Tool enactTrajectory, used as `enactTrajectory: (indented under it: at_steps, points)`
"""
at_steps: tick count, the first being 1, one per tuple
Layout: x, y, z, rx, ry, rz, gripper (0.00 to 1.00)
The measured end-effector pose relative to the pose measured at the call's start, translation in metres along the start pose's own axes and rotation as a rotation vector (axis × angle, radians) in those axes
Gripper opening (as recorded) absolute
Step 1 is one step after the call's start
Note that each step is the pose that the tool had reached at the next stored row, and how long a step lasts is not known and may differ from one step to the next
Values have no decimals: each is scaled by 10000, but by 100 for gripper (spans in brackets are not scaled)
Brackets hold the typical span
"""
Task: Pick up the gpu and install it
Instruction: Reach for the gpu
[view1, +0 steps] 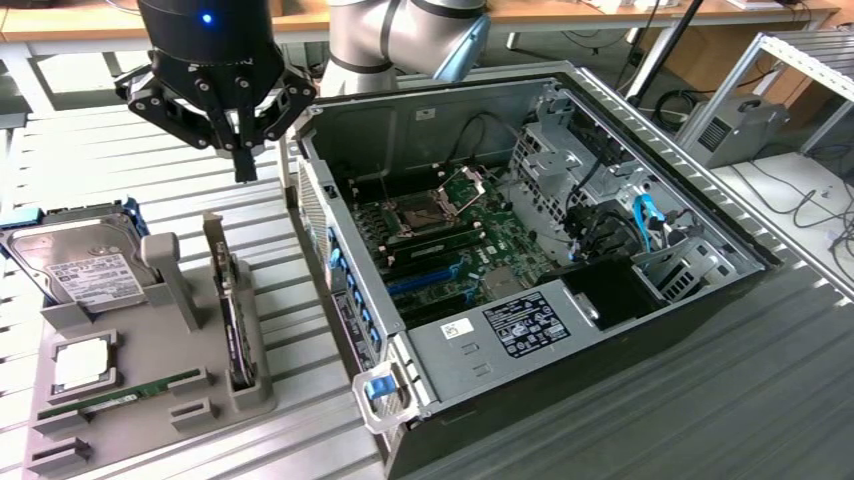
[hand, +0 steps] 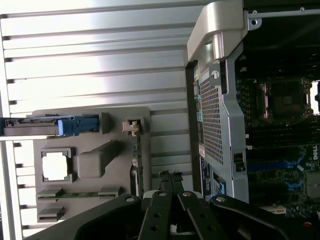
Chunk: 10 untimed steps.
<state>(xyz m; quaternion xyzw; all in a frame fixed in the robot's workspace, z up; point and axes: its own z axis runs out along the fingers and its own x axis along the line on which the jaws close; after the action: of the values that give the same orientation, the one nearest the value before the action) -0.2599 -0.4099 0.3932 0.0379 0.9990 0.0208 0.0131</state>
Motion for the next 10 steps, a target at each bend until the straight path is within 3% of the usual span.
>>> enactTrajectory:
  at_steps: [10]
  points:
    - [-2, -27, -1, 0, 0, 0, 11]
